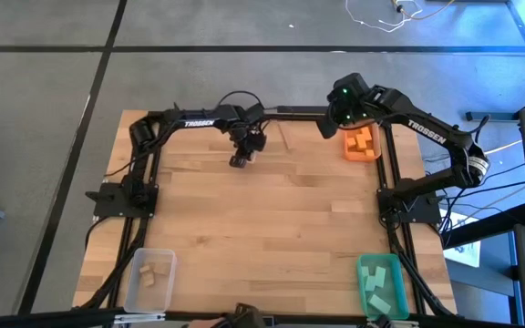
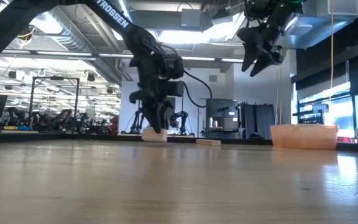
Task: Sort & place blocks by color
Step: Put the brown block into the transparent bin
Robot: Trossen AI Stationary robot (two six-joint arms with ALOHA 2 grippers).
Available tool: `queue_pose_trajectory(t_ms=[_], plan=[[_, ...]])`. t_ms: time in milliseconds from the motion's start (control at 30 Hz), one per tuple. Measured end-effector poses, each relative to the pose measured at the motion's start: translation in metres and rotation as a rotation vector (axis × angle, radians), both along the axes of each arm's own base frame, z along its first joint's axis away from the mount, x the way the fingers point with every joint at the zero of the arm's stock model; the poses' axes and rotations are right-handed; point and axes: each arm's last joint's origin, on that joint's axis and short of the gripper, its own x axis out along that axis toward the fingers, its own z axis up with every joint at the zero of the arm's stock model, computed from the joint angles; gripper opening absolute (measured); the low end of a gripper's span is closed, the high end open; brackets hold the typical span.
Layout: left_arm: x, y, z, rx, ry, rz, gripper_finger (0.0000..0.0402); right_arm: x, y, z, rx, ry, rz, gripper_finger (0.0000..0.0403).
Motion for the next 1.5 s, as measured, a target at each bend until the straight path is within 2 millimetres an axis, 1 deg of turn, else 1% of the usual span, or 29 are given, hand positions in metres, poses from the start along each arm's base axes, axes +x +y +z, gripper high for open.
queue_pose_trajectory(t_ms=[167,300,467,667,800,900,1033,1133,1300,1500], plan=[[-0.006,0.005,0.006,-0.031,-0.002,0.068,0.0116,0.001,0.001,0.000,-0.042,0.024,0.159,0.0223],[-0.011,0.008,0.019,-0.059,-0.043,0.090,0.0116,0.003,0.004,0.000,-0.063,0.009,0.351,0.0223],[-0.021,0.014,0.037,-0.077,-0.102,0.128,0.0116,0.011,0.016,0.001,-0.129,0.006,0.595,0.0223],[-0.034,0.019,0.064,-0.174,-0.233,0.153,0.0116,0.025,0.033,0.003,-0.277,0.035,0.826,0.0223],[-0.039,0.019,0.076,-0.235,-0.298,0.146,0.0115,0.038,0.043,0.006,-0.407,0.015,0.955,0.0223],[-0.039,0.018,0.081,-0.264,-0.344,0.123,0.0115,0.049,0.048,0.008,-0.509,0.004,1.023,0.0223],[-0.035,0.017,0.089,-0.349,-0.441,0.099,0.0115,0.063,0.050,0.004,-0.629,0.048,1.091,0.0223],[-0.031,0.018,0.094,-0.414,-0.502,0.099,0.0115,0.072,0.051,-0.003,-0.665,0.074,1.142,0.0223],[-0.026,0.021,0.098,-0.435,-0.564,0.100,0.0115,0.087,0.056,-0.013,-0.675,0.070,1.184,0.0223],[-0.021,0.021,0.104,-0.483,-0.627,0.088,0.0115,0.095,0.060,-0.012,-0.770,0.061,1.246,0.0223]])
